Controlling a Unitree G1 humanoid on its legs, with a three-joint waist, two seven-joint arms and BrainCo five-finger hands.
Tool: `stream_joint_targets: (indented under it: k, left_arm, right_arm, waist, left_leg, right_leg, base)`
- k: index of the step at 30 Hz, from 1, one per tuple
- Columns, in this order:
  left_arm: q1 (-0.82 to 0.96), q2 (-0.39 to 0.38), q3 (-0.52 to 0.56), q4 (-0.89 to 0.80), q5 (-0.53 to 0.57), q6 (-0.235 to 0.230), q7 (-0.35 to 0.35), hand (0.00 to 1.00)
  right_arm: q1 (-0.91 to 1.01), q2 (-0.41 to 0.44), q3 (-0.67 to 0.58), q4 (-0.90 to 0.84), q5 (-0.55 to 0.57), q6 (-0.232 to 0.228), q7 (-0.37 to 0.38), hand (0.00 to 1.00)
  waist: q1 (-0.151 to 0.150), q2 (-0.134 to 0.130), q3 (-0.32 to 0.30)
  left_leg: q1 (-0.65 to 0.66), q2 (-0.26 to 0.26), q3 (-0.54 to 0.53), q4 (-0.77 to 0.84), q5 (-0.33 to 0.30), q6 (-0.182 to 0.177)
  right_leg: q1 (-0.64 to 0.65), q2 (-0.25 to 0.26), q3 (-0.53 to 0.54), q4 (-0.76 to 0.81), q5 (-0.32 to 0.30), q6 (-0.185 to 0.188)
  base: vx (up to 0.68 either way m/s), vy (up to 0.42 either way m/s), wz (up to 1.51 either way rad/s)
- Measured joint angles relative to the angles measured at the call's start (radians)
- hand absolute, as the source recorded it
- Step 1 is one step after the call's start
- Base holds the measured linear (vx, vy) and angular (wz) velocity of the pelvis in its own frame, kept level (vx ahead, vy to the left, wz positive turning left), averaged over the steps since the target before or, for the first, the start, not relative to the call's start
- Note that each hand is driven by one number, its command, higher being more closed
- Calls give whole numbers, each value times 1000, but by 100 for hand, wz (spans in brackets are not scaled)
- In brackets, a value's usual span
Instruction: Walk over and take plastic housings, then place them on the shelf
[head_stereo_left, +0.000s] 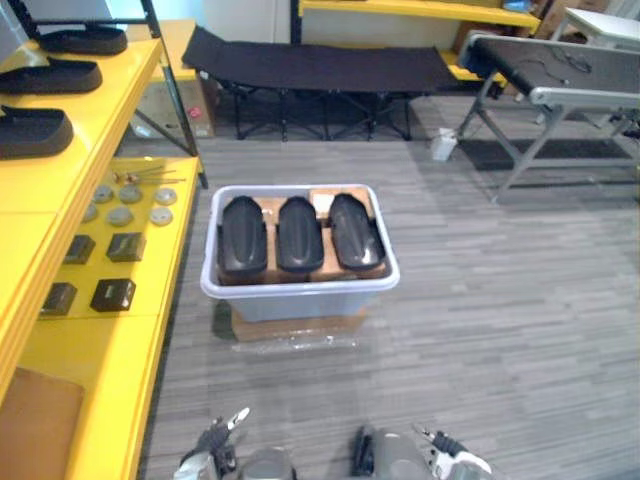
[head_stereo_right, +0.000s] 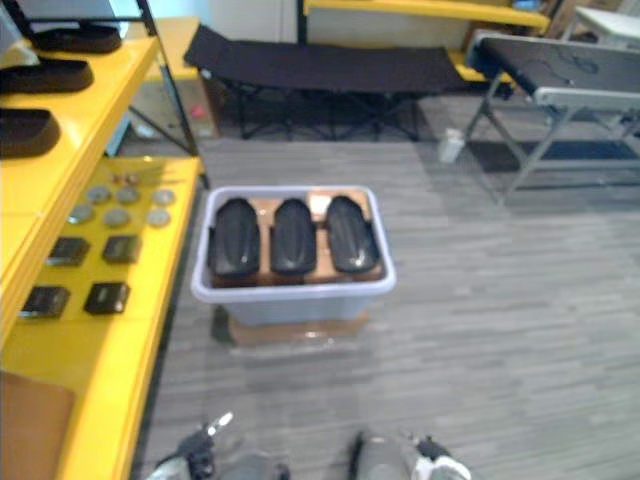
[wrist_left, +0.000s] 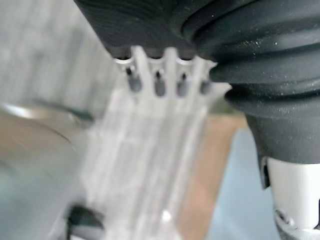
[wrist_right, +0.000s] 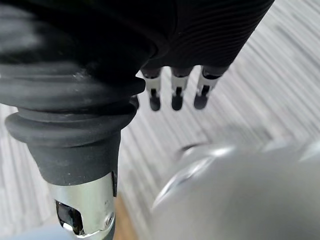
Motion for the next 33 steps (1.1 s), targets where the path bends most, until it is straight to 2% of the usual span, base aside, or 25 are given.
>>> stream_joint_targets:
  k: [1, 2, 3, 4, 5, 6, 7, 8, 10, 11, 12, 14, 15, 16, 17, 19, 20, 21, 23, 25, 27, 29, 30, 32, 33]
  left_arm:
    - [5, 2, 1, 2, -27, 11, 11, 0]
    - [7, 3, 1, 3, -33, 14, 16, 0]
    - [11, -12, 1, 12, -38, 23, 25, 0]
    - [19, -54, -1, 19, -54, 45, 36, 0]
    - [24, -76, -1, 23, -54, 54, 37, 0]
    - [26, -82, -1, 32, -51, 63, 39, 0]
    - [23, -84, 0, 39, -49, 65, 45, 0]
    - [23, -85, 0, 45, -49, 74, 58, 0]
    - [22, -84, -7, 44, -24, 75, 60, 0]
    - [20, -80, -16, 43, 9, 75, 56, 0]
    - [18, -73, -42, 34, 43, 73, 48, 0]
    - [18, -68, -64, 22, 71, 56, 35, 0]
    - [16, -60, -95, 17, 92, 38, 20, 0]
    - [3, -39, -135, 13, 104, 20, -1, 0]
    - [-4, -26, -150, 12, 110, 12, -10, 0]
    - [-17, 7, -187, 1, 139, -15, -38, 0]
    - [-25, 14, -200, -3, 145, -22, -38, 0]
    - [-39, 25, -212, -3, 149, -35, -44, 0]
    - [-55, 23, -250, -16, 147, -43, -58, 0]
    - [-81, 12, -288, -17, 146, -70, -66, 0]
    - [-92, 3, -287, -30, 149, -82, -64, 0]
    - [-101, 5, -282, -59, 161, -118, -39, 0]
    - [-106, 6, -281, -76, 177, -159, 8, 0]
    - [-106, 3, -264, -91, 168, -231, 74, 0]
    - [-106, 1, -261, -107, 128, -247, 98, 0]
  right_arm:
    - [24, 16, -11, -1, -99, -4, 27, 0]
    - [30, 21, -9, 0, -126, -6, 33, 0]
    - [33, 18, -6, 7, -167, -10, 40, 0]
    - [36, -11, 18, 16, -194, -27, 35, 0]
    - [40, -25, 37, 16, -196, -37, 34, 0]
    - [36, -43, 74, 9, -198, -76, 22, 0]
    - [36, -50, 89, 2, -198, -98, 15, 0]
    - [33, -54, 116, -28, -201, -128, 14, 0]
    - [68, -56, 170, -146, -254, -197, 14, 0]
    - [95, -58, 231, -283, -278, -232, 16, 0]
    - [115, -71, 317, -413, -308, -273, 21, 0]
    - [112, -100, 447, -545, -353, -344, 46, 0]
    - [104, -126, 552, -623, -386, -413, 66, 0]
    - [68, -144, 676, -695, -415, -482, 84, 0]
    - [49, -147, 716, -722, -425, -500, 85, 0]
    - [-12, -130, 824, -838, -396, -536, 80, 0]
    - [-32, -123, 831, -878, -372, -539, 75, 0]
    - [-95, -114, 827, -940, -307, -542, 35, 0]
    - [-255, -95, 755, -975, -208, -542, -40, 0]
    - [-472, -75, 562, -976, -111, -543, -183, 0]
    - [-592, -86, 430, -976, -99, -542, -292, 0]
    - [-696, -132, 292, -970, -96, -532, -431, 0]
    - [-713, -173, 243, -966, -96, -502, -505, 0]
    - [-707, -231, 174, -938, -73, -456, -592, 0]
    - [-695, -255, 129, -921, -63, -422, -633, 0]
  waist:
    - [-1, -25, -16]
    - [-2, -34, -22]
    - [-10, -19, -24]
    - [-8, 35, -52]
    - [-7, 53, -59]
    - [-9, 78, -62]
    - [-13, 82, -60]
    - [-11, 78, -58]
    - [-14, 79, -58]
    - [-22, 78, -58]
    - [-30, 78, -59]
    - [-28, 80, -60]
    - [-23, 80, -60]
    - [-9, 64, -51]
    - [-3, 57, -47]
    - [9, 5, -22]
    - [14, -6, -18]
    - [21, -22, -19]
    - [25, -25, 1]
    - [26, 5, 30]
    - [31, 24, 61]
    - [35, 35, 120]
    - [42, 34, 148]
    - [42, 34, 172]
    - [41, 33, 173]
  left_leg:
    - [18, 5, -33, 12, -38, -34]
    - [21, 5, -40, 14, -49, -41]
    - [33, 34, -70, 17, -79, -63]
    - [26, 85, -88, 17, -75, -83]
    - [20, 104, -86, 30, -65, -98]
    - [-25, 125, -85, 95, -29, -118]
    - [-48, 129, -82, 140, -1, -122]
    - [-97, 149, -51, 218, 20, -127]
    - [-121, 169, 65, 214, 22, -128]
    - [-140, 172, 154, 160, 29, -121]
    - [-173, 171, 217, 89, 55, -93]
    - [-211, 168, 247, 7, 98, -76]
    - [-215, 159, 245, -50, 136, -75]
    - [-209, 143, 246, -94, 212, -78]
    - [-202, 129, 248, -104, 215, -74]
    - [-204, 86, 248, -127, 220, -56]
    - [-210, 76, 247, -131, 220, -50]
    - [-232, 55, 243, -128, 221, -35]
    - [-253, 30, 240, -108, 222, -13]
    - [-303, 12, 214, -61, 209, 9]
    - [-341, 14, 199, -27, 202, 17]
    - [-370, 25, 184, 18, 200, 20]
    - [-377, 33, 183, 37, 194, 20]
    - [-406, 43, 166, 70, 177, 19]
    - [-438, 45, 155, 83, 173, 20]
  right_leg:
    - [7, -12, -5, -20, 82, 6]
    - [11, -16, -7, -21, 108, 3]
    - [18, -4, -31, 9, 202, -11]
    - [13, 35, -74, 27, 166, -37]
    - [14, 47, -87, 30, 151, -48]
    - [26, 60, -112, 28, 135, -66]
    - [38, 61, -117, 20, 130, -72]
    - [87, 56, -140, -16, 128, -78]
    - [169, 36, -196, -82, 130, -80]
    - [194, 21, -228, -115, 130, -77]
    - [202, 13, -257, -139, 133, -72]
    - [199, 11, -288, -158, 135, -65]
    - [194, 11, -303, -158, 133, -55]
    - [190, 1, -301, -156, 132, -36]
    - [193, -9, -301, -158, 136, -30]
    - [190, -43, -303, -163, 153, -9]
    - [185, -53, -304, -163, 156, -4]
    - [170, -68, -308, -166, 164, 7]
    - [167, -90, -310, -172, 175, 20]
    - [154, -109, -311, -168, 180, 27]
    - [132, -111, -308, -149, 179, 27]
    - [116, -110, -304, -109, 168, 15]
    - [102, -110, -298, -82, 158, 10]
    - [78, -101, -296, -56, 147, 8]
    - [53, -100, -297, -43, 139, 14]
  base:
    - [400, -366, 50]
    - [420, -438, 72]
    - [382, -417, 67]
    - [380, -384, 61]
    - [331, -333, 39]
    - [247, -268, 30]
    - [256, -335, 49]
    - [254, -300, 60]
    - [204, -241, 69]
    - [97, -130, 75]
    - [68, -93, 71]
    - [49, 22, 53]
    - [122, 156, 38]
    - [131, 181, 23]
    - [129, 179, 10]
    - [105, 156, 14]
    - [108, 201, 21]
    - [91, 183, 22]
    - [42, 140, 23]
    - [-24, 142, 34]
    - [-39, 97, 29]
    - [-66, 52, 14]
    - [-75, 22, -3]
    - [-88, 9, -4]
    - [-101, 8, 9]
